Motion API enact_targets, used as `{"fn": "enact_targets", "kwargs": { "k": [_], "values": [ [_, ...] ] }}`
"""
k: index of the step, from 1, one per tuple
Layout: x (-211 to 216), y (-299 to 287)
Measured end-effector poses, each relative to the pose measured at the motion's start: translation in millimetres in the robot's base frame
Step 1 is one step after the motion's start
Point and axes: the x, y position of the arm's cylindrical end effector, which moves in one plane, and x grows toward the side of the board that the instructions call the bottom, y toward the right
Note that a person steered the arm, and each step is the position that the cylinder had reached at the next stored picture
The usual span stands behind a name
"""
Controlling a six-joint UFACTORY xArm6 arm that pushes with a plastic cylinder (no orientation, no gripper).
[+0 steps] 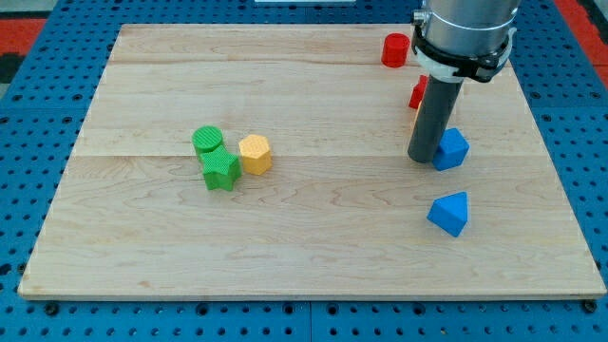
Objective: Move the blue triangle down to the blue cube
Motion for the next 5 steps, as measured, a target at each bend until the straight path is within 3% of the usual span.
{"fn": "enact_targets", "kwargs": {
  "k": [1, 2, 3, 4, 5],
  "values": [
    [42, 4],
    [54, 85],
    [126, 58],
    [123, 9],
    [78, 10]
  ]
}}
